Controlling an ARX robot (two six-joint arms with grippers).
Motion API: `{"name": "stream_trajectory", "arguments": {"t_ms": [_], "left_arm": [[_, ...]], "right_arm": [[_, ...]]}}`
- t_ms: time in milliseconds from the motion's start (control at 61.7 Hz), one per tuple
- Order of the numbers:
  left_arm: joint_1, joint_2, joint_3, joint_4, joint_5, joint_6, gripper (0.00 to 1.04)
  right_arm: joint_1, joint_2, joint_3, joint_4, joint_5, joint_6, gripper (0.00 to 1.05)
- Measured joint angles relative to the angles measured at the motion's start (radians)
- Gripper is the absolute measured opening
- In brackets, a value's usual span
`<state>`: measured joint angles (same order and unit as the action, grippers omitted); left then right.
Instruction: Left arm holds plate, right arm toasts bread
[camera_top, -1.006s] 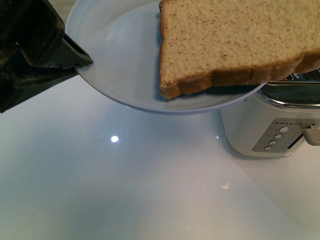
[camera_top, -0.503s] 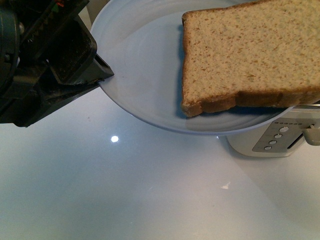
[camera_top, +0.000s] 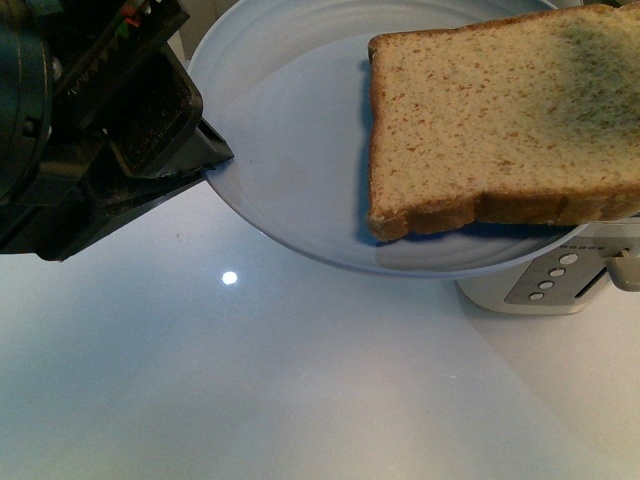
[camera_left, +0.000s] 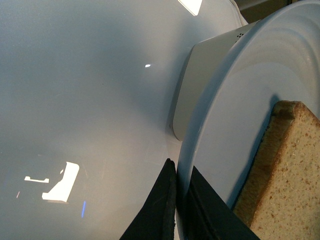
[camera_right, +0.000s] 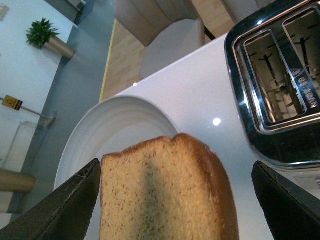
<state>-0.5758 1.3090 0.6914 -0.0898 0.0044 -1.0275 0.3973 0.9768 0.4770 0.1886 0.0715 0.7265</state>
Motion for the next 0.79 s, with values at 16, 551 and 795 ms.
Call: {"name": "stream_trajectory", "arguments": {"t_ms": [16,551,795], "left_arm": [[0.000,0.000,0.000,0.000,0.000,0.000,0.03],[0.021,-0.021,0.000,0.000,0.022,-0.019,0.03],[0.023,-0.027,0.000,0.000,0.026,-0.022,0.03]], "right_arm": [[0.004,0.002,-0.001,0.001,0.000,0.006,0.83],[0.022,0.000,-0.041,0.006,0.003,0.112,0.63],[0.030,0.001,-0.047,0.008,-0.005,0.135,0.44]]}}
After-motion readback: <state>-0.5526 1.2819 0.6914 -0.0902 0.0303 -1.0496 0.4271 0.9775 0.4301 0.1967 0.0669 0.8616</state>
